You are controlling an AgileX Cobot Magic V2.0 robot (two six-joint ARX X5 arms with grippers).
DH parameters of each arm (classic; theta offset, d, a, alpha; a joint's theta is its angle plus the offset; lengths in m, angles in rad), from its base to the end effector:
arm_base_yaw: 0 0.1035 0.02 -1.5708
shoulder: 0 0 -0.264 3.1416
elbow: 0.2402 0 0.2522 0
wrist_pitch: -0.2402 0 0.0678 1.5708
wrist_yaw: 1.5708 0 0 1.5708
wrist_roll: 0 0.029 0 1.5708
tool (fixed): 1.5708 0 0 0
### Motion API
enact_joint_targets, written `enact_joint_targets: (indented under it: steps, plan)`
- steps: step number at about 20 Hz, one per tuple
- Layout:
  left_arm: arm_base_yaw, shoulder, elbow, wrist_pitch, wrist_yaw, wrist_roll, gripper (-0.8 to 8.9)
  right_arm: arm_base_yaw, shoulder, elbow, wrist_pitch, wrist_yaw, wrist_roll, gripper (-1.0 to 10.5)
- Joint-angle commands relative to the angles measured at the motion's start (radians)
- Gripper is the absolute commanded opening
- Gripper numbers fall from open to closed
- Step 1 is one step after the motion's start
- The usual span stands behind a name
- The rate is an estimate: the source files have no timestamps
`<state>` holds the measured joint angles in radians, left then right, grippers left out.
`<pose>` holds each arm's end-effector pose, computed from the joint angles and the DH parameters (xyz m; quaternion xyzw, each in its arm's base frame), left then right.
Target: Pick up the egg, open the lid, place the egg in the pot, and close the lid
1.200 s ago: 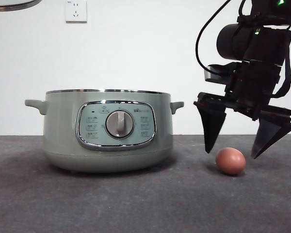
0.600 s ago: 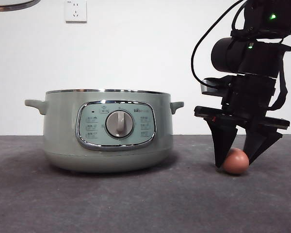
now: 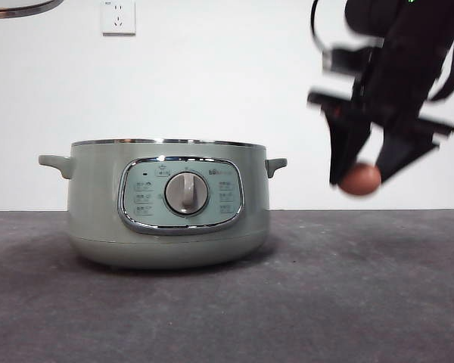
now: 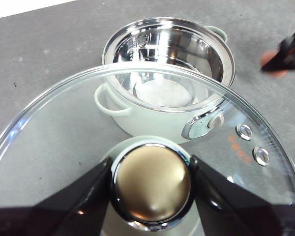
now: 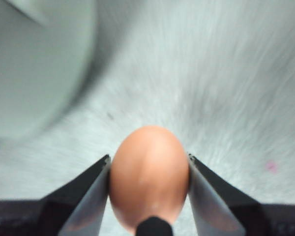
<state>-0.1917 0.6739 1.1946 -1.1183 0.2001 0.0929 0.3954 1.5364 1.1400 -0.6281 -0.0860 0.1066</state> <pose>0.0734 -0.0201 0.3880 0.0423 0.2854 -0.1995 0.9365 0.2854 0.1218 0.2455 -0.0303 0.4947 0.1817 0.8493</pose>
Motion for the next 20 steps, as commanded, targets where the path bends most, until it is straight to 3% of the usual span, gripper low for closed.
enact_joint_targets:
  steps: [1, 7, 15, 20]
  plan:
    - [0.004, -0.010, 0.011, 0.042, 0.008, -0.006, -0.08, 0.026, -0.050, 0.033, 0.012, -0.003, -0.003, -0.1]
    - [0.004, -0.011, 0.011, 0.034, 0.009, -0.006, -0.08, 0.145, 0.012, 0.290, 0.038, -0.002, -0.030, -0.1]
    - [0.004, -0.011, 0.011, 0.035, 0.010, -0.006, -0.08, 0.253, 0.388, 0.706, -0.057, -0.002, -0.092, -0.1]
    - [0.004, -0.011, 0.011, 0.034, 0.010, -0.006, -0.08, 0.274, 0.586, 0.869, -0.111, 0.007, -0.116, -0.1]
